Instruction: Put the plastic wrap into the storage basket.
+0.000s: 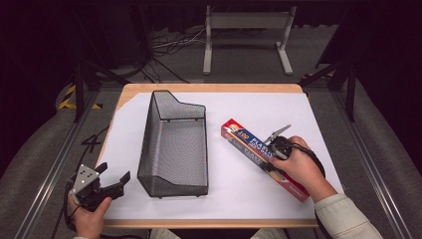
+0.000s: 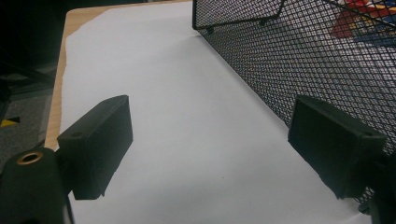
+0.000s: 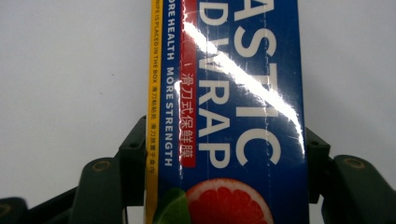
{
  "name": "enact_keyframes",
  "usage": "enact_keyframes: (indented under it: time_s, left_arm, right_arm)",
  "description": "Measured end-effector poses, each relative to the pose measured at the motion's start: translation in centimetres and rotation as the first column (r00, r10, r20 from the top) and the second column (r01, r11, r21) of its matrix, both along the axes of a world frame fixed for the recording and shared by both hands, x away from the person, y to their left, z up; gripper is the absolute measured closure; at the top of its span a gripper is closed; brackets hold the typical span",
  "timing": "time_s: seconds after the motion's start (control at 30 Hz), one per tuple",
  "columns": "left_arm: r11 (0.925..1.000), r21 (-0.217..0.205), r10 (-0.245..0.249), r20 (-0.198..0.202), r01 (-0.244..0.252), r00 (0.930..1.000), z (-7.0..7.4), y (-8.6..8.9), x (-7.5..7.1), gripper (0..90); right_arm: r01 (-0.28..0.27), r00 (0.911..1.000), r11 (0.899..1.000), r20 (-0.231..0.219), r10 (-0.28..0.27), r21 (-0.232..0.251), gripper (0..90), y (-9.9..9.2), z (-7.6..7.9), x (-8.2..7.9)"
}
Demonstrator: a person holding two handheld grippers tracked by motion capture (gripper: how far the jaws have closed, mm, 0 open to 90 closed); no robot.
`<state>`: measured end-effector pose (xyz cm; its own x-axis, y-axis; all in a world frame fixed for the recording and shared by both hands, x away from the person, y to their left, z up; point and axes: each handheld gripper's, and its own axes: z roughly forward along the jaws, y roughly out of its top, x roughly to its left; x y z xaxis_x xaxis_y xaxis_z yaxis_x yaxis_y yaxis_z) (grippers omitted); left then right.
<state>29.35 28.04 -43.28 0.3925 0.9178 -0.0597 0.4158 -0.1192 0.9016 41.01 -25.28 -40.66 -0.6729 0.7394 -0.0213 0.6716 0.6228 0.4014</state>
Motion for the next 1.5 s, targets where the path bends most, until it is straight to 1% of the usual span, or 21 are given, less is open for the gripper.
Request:
enact_keyframes:
  time_s: [0.1,0.13,0.17,0.2,0.27,0.33,0.4,0.43,0.5,0.83,0.87,1.03,1.2,1.33,1.43,1.5]
  left_arm:
    - [1.0000,0.001,0.001,0.000,-0.001,1.0000,0.0,0.1,0.0,14.5]
    - [1.0000,-0.001,0.004,-0.002,-0.004,1.0000,0.0,0.1,0.0,14.5]
    - [1.0000,-0.001,0.005,-0.002,-0.005,1.0000,0.0,0.1,0.0,14.6]
    - [1.0000,-0.001,0.005,-0.002,-0.005,1.0000,0.0,0.1,0.0,14.6]
    - [1.0000,0.000,0.005,-0.003,-0.005,1.0000,0.0,0.1,0.0,14.6]
    - [1.0000,-0.001,0.006,-0.002,-0.006,1.0000,0.0,0.1,0.0,14.6]
    - [1.0000,0.002,0.003,-0.002,-0.003,1.0000,0.0,0.1,0.0,14.6]
    - [1.0000,-0.001,0.006,-0.002,-0.006,1.0000,0.0,0.0,0.0,14.6]
    - [1.0000,-0.003,0.007,-0.001,-0.007,1.0000,0.0,0.1,0.0,14.6]
    - [1.0000,-0.005,0.008,-0.002,-0.008,1.0000,0.0,0.1,0.0,14.7]
    - [1.0000,-0.005,0.008,-0.002,-0.008,1.0000,0.0,0.1,0.0,14.7]
    - [0.9999,-0.006,0.009,-0.002,-0.009,1.0000,0.0,0.1,0.0,14.7]
    - [0.9999,-0.005,0.009,-0.001,-0.009,1.0000,0.1,0.1,0.0,14.6]
    - [0.9999,-0.005,0.010,-0.001,-0.010,1.0000,0.1,0.1,0.0,14.7]
    - [0.9999,-0.004,0.010,-0.001,-0.010,1.0000,0.1,0.0,0.0,14.7]
    - [0.9999,-0.005,0.010,-0.001,-0.010,1.0000,0.1,0.1,0.0,14.7]
  right_arm:
    - [0.008,1.0000,1.000,0.001,-0.008,-0.002,39.7,0.0,0.1,-0.1]
    - [0.011,0.9999,1.000,0.002,-0.011,0.003,39.9,0.0,0.1,-0.1]
    - [0.015,0.9999,1.000,-0.002,-0.015,0.019,40.0,0.0,0.0,-0.1]
    - [0.015,0.9999,1.000,-0.002,-0.015,0.019,40.0,0.0,0.0,-0.1]
    - [0.029,0.9996,0.999,-0.004,-0.029,0.033,40.0,0.0,0.1,-0.2]
    - [0.028,0.9996,0.999,0.001,-0.028,0.035,40.1,0.0,0.3,-0.3]
    - [0.031,0.9995,0.999,0.009,-0.031,0.043,40.1,-0.1,0.8,-0.3]
    - [0.036,0.9993,0.998,0.004,-0.036,0.044,40.0,0.0,1.1,-0.3]
    - [0.039,0.9992,0.998,0.010,-0.040,0.043,40.0,-0.1,1.6,-0.4]
    - [0.061,0.9976,0.995,0.027,-0.064,0.084,39.9,-0.3,4.2,-0.7]
    - [0.061,0.9976,0.995,0.027,-0.064,0.084,39.9,-0.3,4.2,-0.7]
    - [0.078,0.9952,0.991,0.051,-0.084,0.111,39.8,-0.5,6.1,-0.9]
    - [0.082,0.9938,0.990,0.066,-0.090,0.119,39.8,-0.7,7.5,-1.1]
    - [0.090,0.9923,0.988,0.074,-0.100,0.128,39.8,-0.5,8.4,-1.4]
    - [0.087,0.9918,0.988,0.082,-0.098,0.128,39.7,-0.3,8.8,-1.5]
    - [0.085,0.9922,0.988,0.080,-0.095,0.129,39.7,0.0,9.1,-1.5]
